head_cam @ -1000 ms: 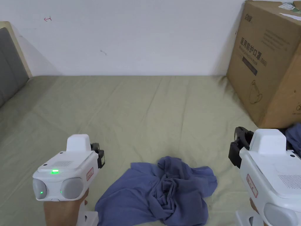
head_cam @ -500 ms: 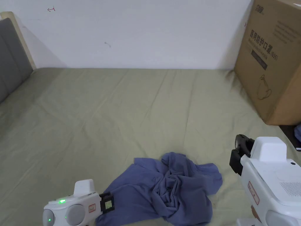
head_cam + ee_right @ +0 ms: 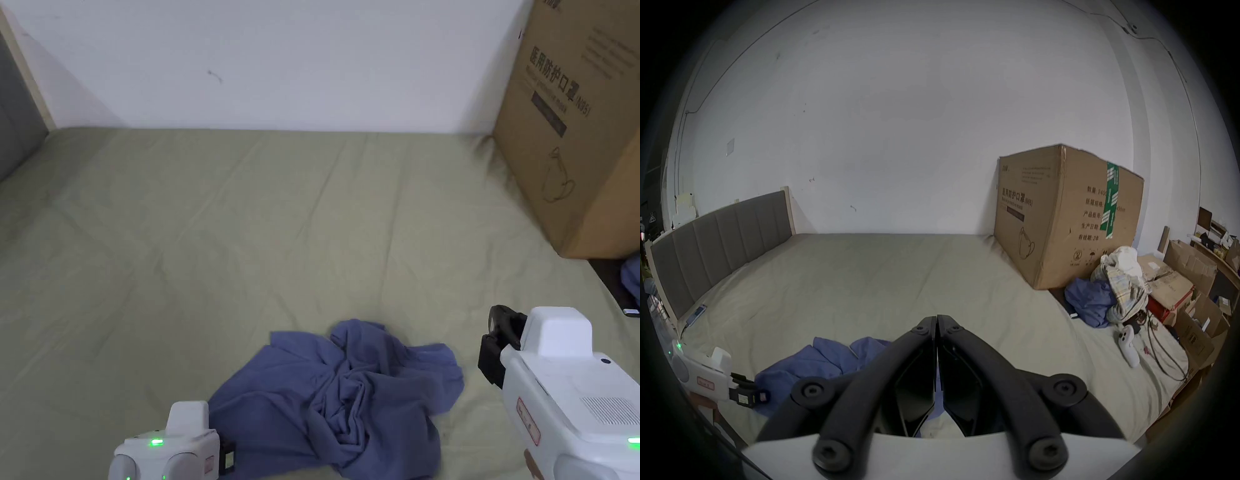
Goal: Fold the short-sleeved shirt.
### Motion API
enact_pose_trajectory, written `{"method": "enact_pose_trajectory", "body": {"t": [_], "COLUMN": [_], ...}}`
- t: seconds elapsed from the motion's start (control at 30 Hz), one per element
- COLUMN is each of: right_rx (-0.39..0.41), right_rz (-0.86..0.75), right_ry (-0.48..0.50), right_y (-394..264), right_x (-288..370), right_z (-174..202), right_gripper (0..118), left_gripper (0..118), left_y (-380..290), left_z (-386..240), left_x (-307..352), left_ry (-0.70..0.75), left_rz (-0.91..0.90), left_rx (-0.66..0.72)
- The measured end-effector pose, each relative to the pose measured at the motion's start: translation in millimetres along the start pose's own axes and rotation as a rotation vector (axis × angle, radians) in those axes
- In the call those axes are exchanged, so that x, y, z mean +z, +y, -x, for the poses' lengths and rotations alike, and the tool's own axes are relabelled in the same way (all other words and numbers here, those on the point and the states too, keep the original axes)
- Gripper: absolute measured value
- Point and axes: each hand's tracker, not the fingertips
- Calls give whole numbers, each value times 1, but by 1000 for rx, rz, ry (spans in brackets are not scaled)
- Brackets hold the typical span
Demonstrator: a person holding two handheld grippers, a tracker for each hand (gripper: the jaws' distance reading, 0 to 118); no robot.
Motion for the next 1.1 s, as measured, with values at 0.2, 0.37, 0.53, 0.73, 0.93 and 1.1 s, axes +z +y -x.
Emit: {"method": "enact_pose_trajectory", "body": {"t": [0.2,0.37,0.53,0.73,0.93,1.1], "right_rx": [-26,-46,-66,22,69,33], "right_rz": [209,400,564,691,636,500], "right_ry": [27,48,42,41,91,117], "right_y": [-22,-42,-70,-97,-78,-48], "right_x": [-69,-147,-209,-243,-210,-178], "right_z": [-17,-26,-25,-16,1,-19], "right_gripper": [2,73,101,66,6,6], "left_gripper": [4,4,4,4,4,4], "left_y": [6,15,18,20,20,30], "left_z": [0,0,0,1,4,15], "left_x": [21,49,51,51,56,70], "left_ry": [-55,-79,-95,-107,-137,-227], "left_rz": [-71,-140,-163,-164,-173,-211], "left_rx": [-10,-16,-15,-28,-9,98]}}
